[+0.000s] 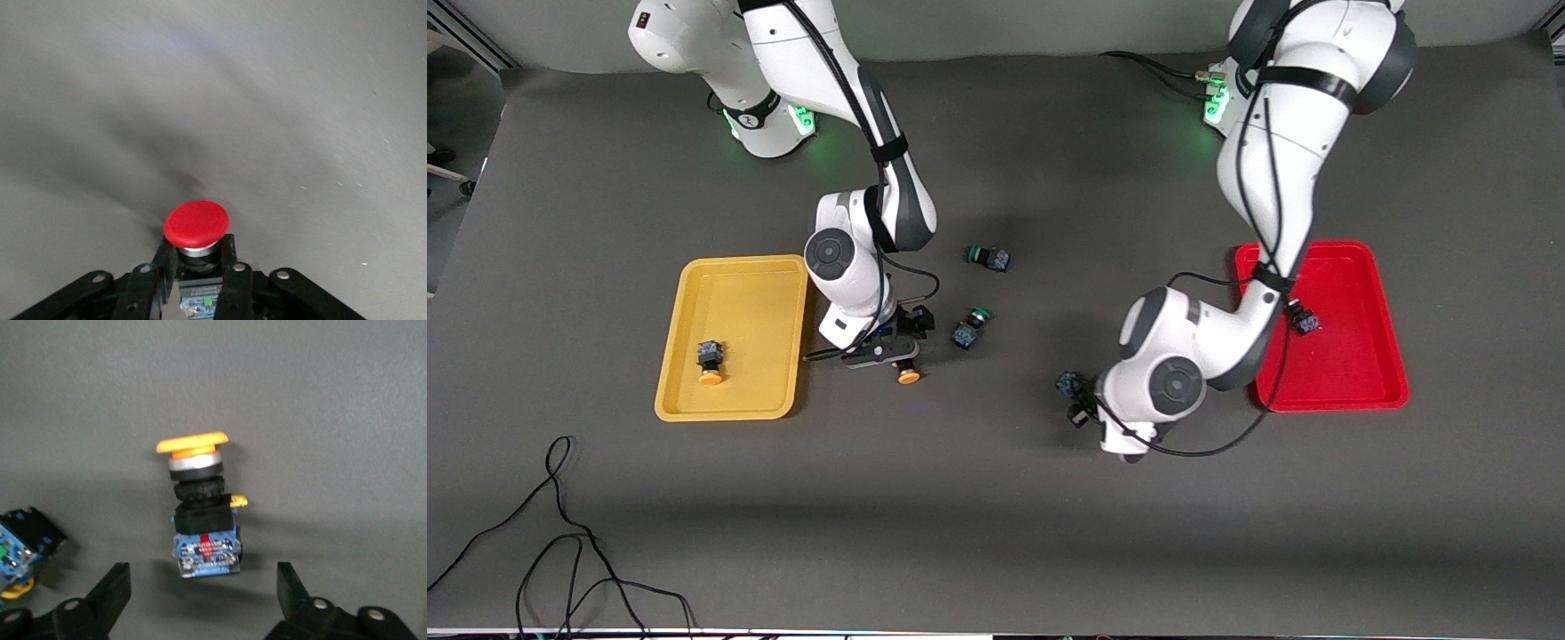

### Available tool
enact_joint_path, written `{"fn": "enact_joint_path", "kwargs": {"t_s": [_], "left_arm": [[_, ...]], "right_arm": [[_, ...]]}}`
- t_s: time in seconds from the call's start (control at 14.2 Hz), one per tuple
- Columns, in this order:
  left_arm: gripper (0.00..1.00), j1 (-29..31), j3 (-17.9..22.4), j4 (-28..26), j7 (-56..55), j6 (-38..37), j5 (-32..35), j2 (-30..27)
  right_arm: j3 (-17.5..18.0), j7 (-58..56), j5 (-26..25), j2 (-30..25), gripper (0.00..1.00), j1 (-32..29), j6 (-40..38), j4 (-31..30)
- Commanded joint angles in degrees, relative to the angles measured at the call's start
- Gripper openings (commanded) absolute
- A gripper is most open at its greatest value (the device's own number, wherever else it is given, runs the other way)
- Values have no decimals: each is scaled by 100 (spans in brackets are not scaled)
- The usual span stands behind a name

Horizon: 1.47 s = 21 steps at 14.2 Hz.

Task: Place red and yellow buttons in trays
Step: 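Grasp the second yellow button with the right gripper while the left grasps red, then carry the yellow button to the yellow tray while the left gripper carries red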

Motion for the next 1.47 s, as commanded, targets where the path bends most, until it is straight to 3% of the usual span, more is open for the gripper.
{"fn": "enact_joint_path", "kwargs": {"t_s": [0.0,0.07,0.21,0.35,0.42,0.63,0.84,1.12,1.33,1.4], "left_arm": [[0,346,40,-103,488,-1304,16,-784],[0,522,40,-138,725,-1726,16,-1030],[0,830,66,-461,1279,-2422,425,-1539],[0,1470,57,-1206,2243,-2592,701,-2102],[0,1803,57,-1559,2762,-2514,771,-2296],[0,2578,57,-2263,3722,-2128,1227,-2517],[0,3281,57,-2809,4469,-1363,1448,-2606],[0,3643,57,-3415,4867,-433,1641,-2579],[0,3758,57,-3715,4876,62,1642,-2544],[20,3749,57,-3716,4876,45,1642,-2527]], "right_arm": [[-2,-167,205,178,76,-91,-3,289],[-2,-167,205,249,67,-117,-3,351],[-2,-263,205,389,58,-179,-3,474],[-2,-404,205,364,31,-249,-56,474],[-10,-413,205,320,23,-302,-65,474],[-176,-326,205,162,20,-372,-825,754],[-790,156,91,91,20,-276,-2134,1325],[-1616,1150,-418,91,17,-276,-4322,2607],[-2267,968,-830,-23,17,-276,-5205,2786],[-2426,697,-1067,-40,17,-311,-5224,2690]]}}
